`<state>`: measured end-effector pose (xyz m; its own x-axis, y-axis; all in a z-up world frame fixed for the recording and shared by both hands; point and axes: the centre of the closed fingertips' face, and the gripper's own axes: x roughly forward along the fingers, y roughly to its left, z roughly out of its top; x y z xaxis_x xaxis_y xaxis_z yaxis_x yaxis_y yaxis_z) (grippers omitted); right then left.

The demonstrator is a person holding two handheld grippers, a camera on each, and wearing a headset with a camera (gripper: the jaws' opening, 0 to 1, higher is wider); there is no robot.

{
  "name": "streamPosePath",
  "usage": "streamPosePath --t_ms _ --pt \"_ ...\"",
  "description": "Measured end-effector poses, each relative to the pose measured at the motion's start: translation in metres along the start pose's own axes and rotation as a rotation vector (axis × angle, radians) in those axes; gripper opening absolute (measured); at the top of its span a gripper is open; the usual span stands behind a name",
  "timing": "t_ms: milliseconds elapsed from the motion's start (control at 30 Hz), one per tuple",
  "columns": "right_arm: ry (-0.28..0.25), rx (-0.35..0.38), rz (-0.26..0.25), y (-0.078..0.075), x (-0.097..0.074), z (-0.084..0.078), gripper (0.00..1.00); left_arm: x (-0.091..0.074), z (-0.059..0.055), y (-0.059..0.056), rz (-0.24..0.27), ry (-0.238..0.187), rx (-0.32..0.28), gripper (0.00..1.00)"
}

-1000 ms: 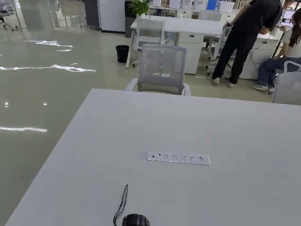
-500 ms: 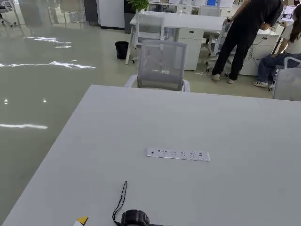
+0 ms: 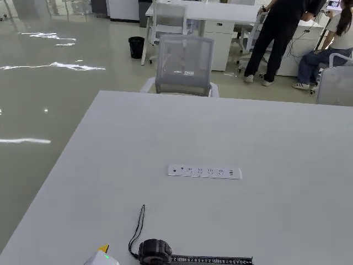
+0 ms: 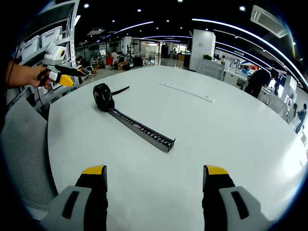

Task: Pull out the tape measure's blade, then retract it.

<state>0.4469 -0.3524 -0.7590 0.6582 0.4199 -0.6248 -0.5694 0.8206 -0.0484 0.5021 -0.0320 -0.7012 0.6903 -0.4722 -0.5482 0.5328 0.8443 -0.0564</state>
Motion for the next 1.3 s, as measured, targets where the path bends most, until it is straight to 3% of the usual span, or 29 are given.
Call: streamPosePath --t_ms 300,367,733,1033,1300 --pt "0.037 -0.097 0.039 -0.005 0.014 0.006 0.8 0.016 0.005 -0.01 0.013 -0.009 -0.014 0.99" --pt "0.061 -0.122 0.047 -0.007 0.017 0.003 0.79 0.021 0.003 -0.009 0.03 -0.002 -0.024 0.99" --pt "0.066 -0.137 0.088 -0.015 0.041 0.009 0.71 0.038 -0.009 0.001 0.108 0.011 -0.134 0.99" --pt "0.093 -0.167 0.12 -0.021 0.063 0.014 0.66 0.057 -0.004 0.002 0.127 0.009 -0.172 0.97" --pt "0.112 -0.203 0.145 -0.023 0.074 0.015 0.63 0.069 -0.01 0.003 0.143 0.033 -0.182 0.96"
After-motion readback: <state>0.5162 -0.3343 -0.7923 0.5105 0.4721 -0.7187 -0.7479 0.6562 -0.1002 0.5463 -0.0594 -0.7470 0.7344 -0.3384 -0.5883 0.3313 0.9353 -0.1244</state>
